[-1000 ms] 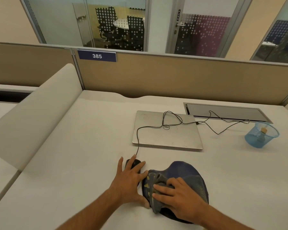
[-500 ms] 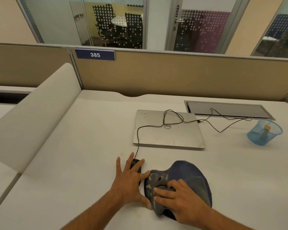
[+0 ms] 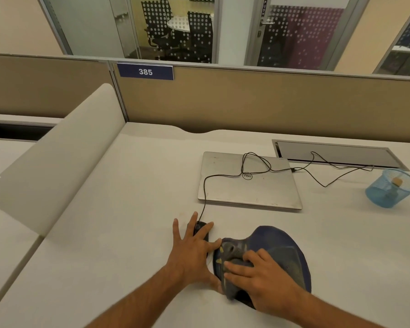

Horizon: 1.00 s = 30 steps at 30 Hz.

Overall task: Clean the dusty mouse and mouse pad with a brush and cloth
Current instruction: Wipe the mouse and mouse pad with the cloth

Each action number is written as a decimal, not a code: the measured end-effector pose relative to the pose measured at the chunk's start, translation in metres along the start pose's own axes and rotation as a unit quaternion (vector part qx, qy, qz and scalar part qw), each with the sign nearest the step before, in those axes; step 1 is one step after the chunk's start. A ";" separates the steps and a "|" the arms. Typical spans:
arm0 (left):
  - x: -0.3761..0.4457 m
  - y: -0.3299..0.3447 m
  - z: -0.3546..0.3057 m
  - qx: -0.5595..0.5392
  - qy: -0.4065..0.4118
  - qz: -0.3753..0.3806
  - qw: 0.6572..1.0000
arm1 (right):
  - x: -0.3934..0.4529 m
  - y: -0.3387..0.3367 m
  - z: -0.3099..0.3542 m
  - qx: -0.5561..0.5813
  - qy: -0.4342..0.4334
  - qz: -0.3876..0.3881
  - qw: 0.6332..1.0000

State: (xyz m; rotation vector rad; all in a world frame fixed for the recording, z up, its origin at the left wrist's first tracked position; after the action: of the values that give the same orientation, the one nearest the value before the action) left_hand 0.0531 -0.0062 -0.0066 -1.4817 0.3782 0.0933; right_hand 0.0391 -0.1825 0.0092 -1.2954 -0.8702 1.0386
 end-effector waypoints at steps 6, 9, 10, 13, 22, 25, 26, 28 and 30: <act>-0.001 -0.001 -0.001 0.006 -0.006 0.007 1.000 | 0.034 -0.031 -0.029 -0.013 0.133 0.015 0.991; -0.004 -0.004 -0.001 0.005 -0.024 0.023 0.999 | 0.028 -0.032 -0.021 -0.006 0.107 -0.008 0.994; -0.004 -0.004 -0.001 0.002 -0.037 0.031 0.999 | 0.023 -0.027 -0.014 -0.006 0.083 0.003 0.996; -0.005 -0.005 0.000 -0.018 -0.079 0.044 0.996 | 0.008 -0.008 0.005 -0.001 0.030 0.032 0.999; 0.002 -0.008 -0.004 -0.036 -0.116 0.068 0.990 | 0.047 -0.026 -0.026 -0.002 0.165 0.026 0.986; 0.003 -0.009 -0.004 -0.033 -0.134 0.073 0.988 | 0.038 -0.027 -0.011 -0.016 0.101 0.036 0.994; 0.003 -0.009 -0.003 -0.033 -0.140 0.071 0.987 | 0.031 -0.023 -0.003 -0.028 0.072 0.045 0.996; 0.003 -0.008 -0.003 -0.038 -0.147 0.070 0.986 | 0.021 -0.019 0.007 -0.026 0.055 0.040 0.997; 0.004 -0.008 -0.004 -0.035 -0.145 0.071 0.986 | 0.023 -0.017 0.004 -0.024 0.070 0.050 0.996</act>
State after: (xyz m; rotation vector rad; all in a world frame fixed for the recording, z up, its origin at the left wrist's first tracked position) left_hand 0.0581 -0.0111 -0.0004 -1.4823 0.2450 0.4352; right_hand 0.0444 -0.1587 0.0256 -1.4465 -0.7333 0.9968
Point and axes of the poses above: each hand's wrist, its own x-axis towards the middle knuckle, its own y-axis out of the palm, z = x × y, the point moved 5 cm from there along x, towards the middle knuckle, and after that the axes turned 6 degrees about x, right-handed, at the moved point
